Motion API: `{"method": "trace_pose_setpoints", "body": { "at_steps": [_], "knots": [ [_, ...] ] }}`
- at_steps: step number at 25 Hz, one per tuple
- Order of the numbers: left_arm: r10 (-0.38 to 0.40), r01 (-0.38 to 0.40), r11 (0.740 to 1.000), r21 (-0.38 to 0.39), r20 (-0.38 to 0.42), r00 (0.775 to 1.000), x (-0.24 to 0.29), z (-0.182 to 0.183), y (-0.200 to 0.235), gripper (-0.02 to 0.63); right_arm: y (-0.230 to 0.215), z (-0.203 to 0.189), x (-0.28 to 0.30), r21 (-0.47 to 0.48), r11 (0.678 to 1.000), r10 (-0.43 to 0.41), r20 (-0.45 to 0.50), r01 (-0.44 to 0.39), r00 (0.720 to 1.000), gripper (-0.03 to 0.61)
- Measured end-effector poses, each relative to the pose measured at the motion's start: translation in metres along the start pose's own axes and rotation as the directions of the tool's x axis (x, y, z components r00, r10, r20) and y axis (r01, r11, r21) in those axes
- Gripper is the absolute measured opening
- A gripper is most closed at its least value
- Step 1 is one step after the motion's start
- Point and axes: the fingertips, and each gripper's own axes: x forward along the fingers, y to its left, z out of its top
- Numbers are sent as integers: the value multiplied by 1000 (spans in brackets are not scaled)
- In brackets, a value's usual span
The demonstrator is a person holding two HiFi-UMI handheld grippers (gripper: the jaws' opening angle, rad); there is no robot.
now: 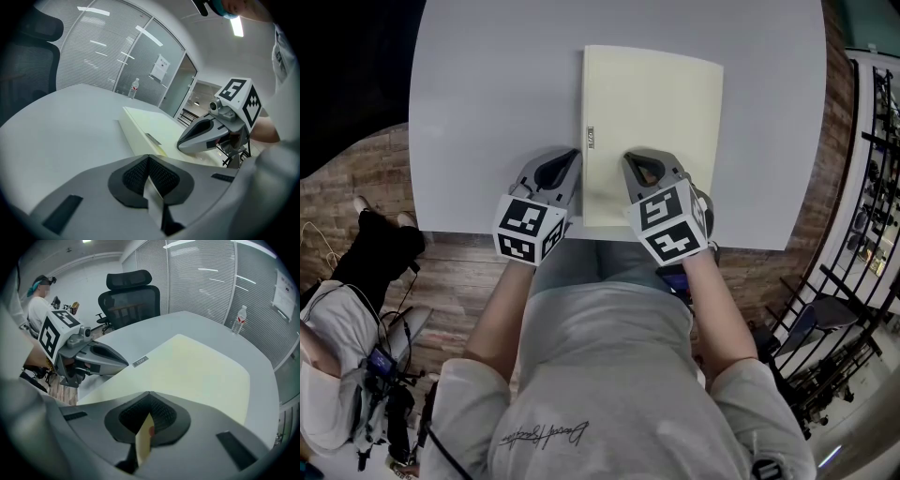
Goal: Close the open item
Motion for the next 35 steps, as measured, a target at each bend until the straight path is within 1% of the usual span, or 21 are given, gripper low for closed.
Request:
{"method": "trace_pose_setpoints", "body": {
  "at_steps": [6, 12, 17, 26, 35],
  "knots": [
    [3, -3, 1000, -14, 0, 1000, 0, 0, 2, 8, 0, 4, -4, 19, 1000, 16, 20, -16, 1000, 12],
    [2, -2, 1000, -21, -5, 1000, 0, 0, 2, 9, 1, 5, -9, -10, 1000, -15, 26, 15, 1000, 12],
    [10, -10, 1000, -21, -1, 1000, 1, 3, 2, 9, -2, 5, -11, 28, 1000, -3, 63, 1, 998, 12],
    [23, -23, 1000, 6, 2, 1000, -6, 12, 6, 9, -5, 11, -16, 70, 997, 3, 125, -12, 992, 12],
    [23, -24, 998, 51, 26, 999, -15, 34, -5, 9, -12, 16, -34, 113, 994, -17, 184, -4, 983, 12]
  ]
}}
